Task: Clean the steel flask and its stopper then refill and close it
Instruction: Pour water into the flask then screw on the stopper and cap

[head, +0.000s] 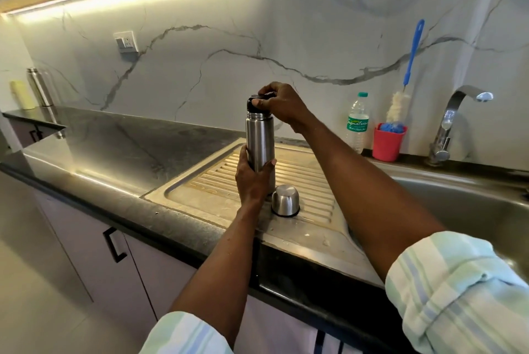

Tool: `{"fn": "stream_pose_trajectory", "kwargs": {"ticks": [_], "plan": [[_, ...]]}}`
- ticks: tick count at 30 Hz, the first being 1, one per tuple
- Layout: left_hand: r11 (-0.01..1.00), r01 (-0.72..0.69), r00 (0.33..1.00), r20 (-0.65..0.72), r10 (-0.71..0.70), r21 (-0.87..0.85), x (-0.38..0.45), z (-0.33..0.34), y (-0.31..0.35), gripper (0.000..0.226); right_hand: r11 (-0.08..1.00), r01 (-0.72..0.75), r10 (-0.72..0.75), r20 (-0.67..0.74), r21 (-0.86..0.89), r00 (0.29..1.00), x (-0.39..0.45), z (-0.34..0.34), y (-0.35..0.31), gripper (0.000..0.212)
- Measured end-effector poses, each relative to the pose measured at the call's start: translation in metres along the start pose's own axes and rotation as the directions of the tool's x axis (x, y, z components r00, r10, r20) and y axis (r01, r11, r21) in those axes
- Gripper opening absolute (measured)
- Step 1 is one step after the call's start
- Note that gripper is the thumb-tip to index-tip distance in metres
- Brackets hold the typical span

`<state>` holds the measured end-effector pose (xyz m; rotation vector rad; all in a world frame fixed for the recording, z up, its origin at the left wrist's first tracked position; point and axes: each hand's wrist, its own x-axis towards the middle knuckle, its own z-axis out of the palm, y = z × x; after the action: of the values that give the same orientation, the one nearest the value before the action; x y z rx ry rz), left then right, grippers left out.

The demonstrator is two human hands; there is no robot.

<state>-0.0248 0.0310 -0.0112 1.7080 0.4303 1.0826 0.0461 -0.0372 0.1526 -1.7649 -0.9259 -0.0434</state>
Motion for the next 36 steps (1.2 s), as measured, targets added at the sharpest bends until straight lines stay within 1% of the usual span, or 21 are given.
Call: {"fn": "stream_pose_trajectory", "kwargs": {"ticks": [2,5,7,10,12,13,16,17,18,19,20,21,22,24,26,27,29,32,34,35,36], "plan": [[1.000,-0.003,1.000,-0.005,0.003,0.008,0.000,0.001,-0.001,0.077,0.999,0.006,-0.009,-0.079,-0.037,0.997,-0.001,0.007,0.002,0.050],[1.000,-0.003,1.000,0.000,0.003,0.002,0.000,0.001,-0.002,0.077,0.997,-0.070,0.069,0.035,0.017,0.997,0.003,0.010,0.002,0.069],[1.000,-0.002,1.000,-0.002,0.002,-0.001,0.000,0.001,-0.003,0.077,0.989,-0.102,0.090,0.109,0.106,0.990,0.006,0.007,0.003,0.061],[1.000,-0.004,1.000,-0.010,0.004,0.012,0.001,0.003,-0.004,0.077,0.991,-0.053,0.050,0.026,0.121,0.998,0.006,0.009,0.008,0.044],[1.000,-0.005,1.000,-0.014,0.005,0.022,0.002,0.003,-0.004,0.076,0.996,-0.023,0.027,-0.050,0.087,0.998,0.004,0.014,0.010,0.052],[1.000,-0.007,1.000,-0.016,0.007,0.025,0.002,0.004,-0.004,0.076,0.997,-0.024,0.027,-0.038,0.068,0.999,0.004,0.017,0.011,0.060],[0.999,-0.004,1.000,-0.011,0.004,0.041,0.003,0.004,-0.005,0.079,0.992,-0.090,0.080,0.108,0.089,0.991,0.003,0.021,0.009,0.078],[0.999,-0.006,1.000,-0.010,0.006,0.044,0.003,0.004,-0.006,0.080,0.981,-0.106,0.083,0.144,0.164,0.986,0.004,0.019,0.010,0.070],[0.999,-0.009,1.000,-0.010,0.009,0.046,0.003,0.004,-0.006,0.080,0.960,-0.107,0.069,0.152,0.259,0.986,0.006,0.017,0.012,0.050],[0.999,-0.011,1.000,-0.012,0.011,0.048,0.003,0.004,-0.007,0.080,0.935,-0.097,0.054,0.132,0.341,0.990,0.006,0.015,0.013,0.030],[0.999,-0.012,1.000,-0.011,0.013,0.046,0.003,0.005,-0.007,0.080,0.921,-0.085,0.053,0.092,0.381,0.994,0.006,0.013,0.016,0.018],[0.999,-0.008,1.000,-0.010,0.008,0.043,0.003,0.005,-0.006,0.079,0.923,-0.070,0.058,0.043,0.378,0.997,0.007,0.012,0.019,0.017],[0.999,-0.005,1.000,-0.011,0.005,0.039,0.003,0.004,-0.006,0.079,0.940,-0.055,0.059,-0.003,0.337,0.998,0.005,0.013,0.020,0.025],[1.000,0.000,1.000,-0.019,0.000,0.029,0.003,0.004,-0.007,0.078,0.973,-0.040,0.052,-0.047,0.229,0.998,0.002,0.018,0.018,0.051],[1.000,0.000,1.000,-0.022,0.001,0.031,0.003,0.005,-0.007,0.077,0.988,-0.075,0.073,0.024,0.136,0.997,0.002,0.023,0.016,0.070],[1.000,0.000,1.000,-0.020,0.000,0.031,0.002,0.005,-0.007,0.077,0.990,-0.089,0.080,0.078,0.112,0.994,0.001,0.024,0.015,0.073],[1.000,0.001,1.000,-0.018,0.000,0.023,0.002,0.004,-0.007,0.077,0.974,-0.096,0.072,0.125,0.207,0.990,0.001,0.024,0.013,0.057],[1.000,0.001,1.000,-0.017,0.000,0.028,0.003,0.005,-0.007,0.080,0.861,-0.091,0.105,0.000,0.501,0.994,-0.002,0.022,0.015,0.015],[0.999,-0.001,1.000,-0.018,0.002,0.036,0.004,0.005,-0.008,0.081,0.868,-0.061,0.104,-0.062,0.493,0.993,-0.001,0.021,0.019,0.011],[0.999,-0.002,1.000,-0.022,0.003,0.041,0.004,0.006,-0.008,0.080,0.891,-0.057,0.104,-0.081,0.450,0.991,0.000,0.022,0.019,0.014],[0.999,-0.002,1.000,-0.025,0.003,0.045,0.004,0.006,-0.008,0.080,0.916,-0.061,0.107,-0.096,0.396,0.990,-0.001,0.023,0.018,0.026]]}}
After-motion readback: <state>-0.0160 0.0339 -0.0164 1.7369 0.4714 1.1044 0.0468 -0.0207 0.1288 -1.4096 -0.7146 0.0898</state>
